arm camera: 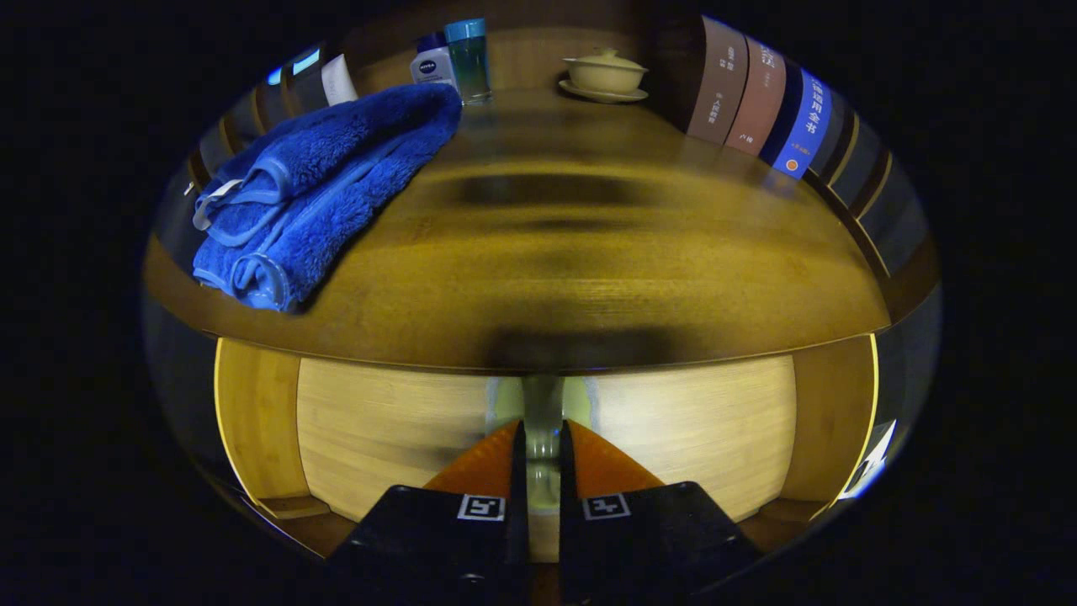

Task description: Pull open the drawer, take out the items inside it, and place them on the countertop above the cabinet.

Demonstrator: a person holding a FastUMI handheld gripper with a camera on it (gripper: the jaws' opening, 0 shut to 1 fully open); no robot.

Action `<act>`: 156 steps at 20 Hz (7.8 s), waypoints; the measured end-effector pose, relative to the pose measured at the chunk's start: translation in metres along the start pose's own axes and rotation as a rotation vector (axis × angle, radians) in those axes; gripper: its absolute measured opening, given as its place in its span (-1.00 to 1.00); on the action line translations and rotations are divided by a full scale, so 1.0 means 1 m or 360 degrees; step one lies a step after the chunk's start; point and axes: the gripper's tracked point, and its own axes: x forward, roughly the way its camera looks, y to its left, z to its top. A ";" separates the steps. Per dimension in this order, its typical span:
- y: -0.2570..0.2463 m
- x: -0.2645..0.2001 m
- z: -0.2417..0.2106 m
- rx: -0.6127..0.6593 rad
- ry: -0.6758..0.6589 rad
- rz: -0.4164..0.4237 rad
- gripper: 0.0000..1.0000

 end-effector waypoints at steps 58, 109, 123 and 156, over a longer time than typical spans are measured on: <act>0.009 -0.235 0.050 0.0096 -0.1342 0.0298 0.99; 0.001 -0.042 -0.006 0.0147 -0.1354 0.0097 0.99; 0.001 -0.028 0.024 0.0157 -0.1340 0.0125 0.97; 0.007 -0.417 -0.004 0.0037 -0.1925 0.0130 0.97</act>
